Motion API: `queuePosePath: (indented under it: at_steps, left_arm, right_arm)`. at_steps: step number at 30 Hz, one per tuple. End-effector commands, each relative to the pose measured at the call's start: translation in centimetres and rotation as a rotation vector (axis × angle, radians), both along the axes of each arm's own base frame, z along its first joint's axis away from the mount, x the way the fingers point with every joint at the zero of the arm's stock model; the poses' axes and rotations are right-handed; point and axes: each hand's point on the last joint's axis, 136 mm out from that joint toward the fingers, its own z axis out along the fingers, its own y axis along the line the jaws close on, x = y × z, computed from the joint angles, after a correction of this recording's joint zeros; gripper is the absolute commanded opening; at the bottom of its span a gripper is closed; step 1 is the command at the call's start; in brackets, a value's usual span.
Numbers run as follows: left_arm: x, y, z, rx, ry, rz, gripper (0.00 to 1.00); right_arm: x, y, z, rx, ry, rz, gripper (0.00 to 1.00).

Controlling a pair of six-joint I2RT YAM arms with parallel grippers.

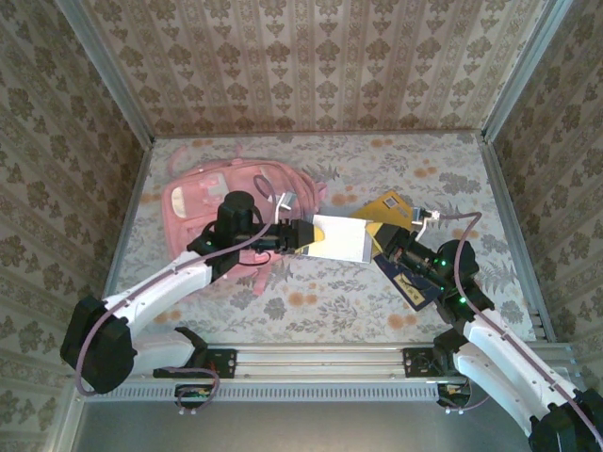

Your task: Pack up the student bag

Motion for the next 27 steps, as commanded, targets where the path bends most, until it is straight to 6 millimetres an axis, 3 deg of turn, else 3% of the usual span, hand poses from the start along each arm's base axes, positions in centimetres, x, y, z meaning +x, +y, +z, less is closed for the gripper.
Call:
queuePosePath:
  at_steps: [1,5,9,13,18,23,27]
  left_arm:
    - [0.4,0.2,-0.5,0.046,-0.026,-0.004,0.47]
    - [1.0,0.7,-1.8,0.107,-0.025,0.013,0.50]
    - [3.0,3.0,-2.0,0.236,-0.056,0.097,0.52]
    - [7.1,7.1,-3.0,0.479,-0.092,0.257,0.54]
    - [13.1,10.2,-4.3,0.589,-0.037,0.430,0.55]
    - [18.0,12.2,-6.0,0.684,-0.009,0.531,0.55]
    - [20.9,12.2,-7.9,0.657,0.053,0.550,0.52]
  right_arm:
    - [0.0,-0.5,2.1,0.070,-0.037,-0.019,0.00]
    - [0.0,-0.5,2.0,0.054,-0.023,-0.021,0.00]
    - [0.6,-2.1,-1.3,-0.199,0.098,-0.114,0.00]
    - [1.0,-5.2,-3.6,-0.472,0.180,-0.241,0.00]
    - [2.1,-6.3,-4.6,-0.520,0.204,-0.266,0.00]
    - [2.8,-6.8,-4.9,-0.529,0.207,-0.276,0.00]
    - [3.0,-7.0,-5.0,-0.522,0.197,-0.274,0.00]
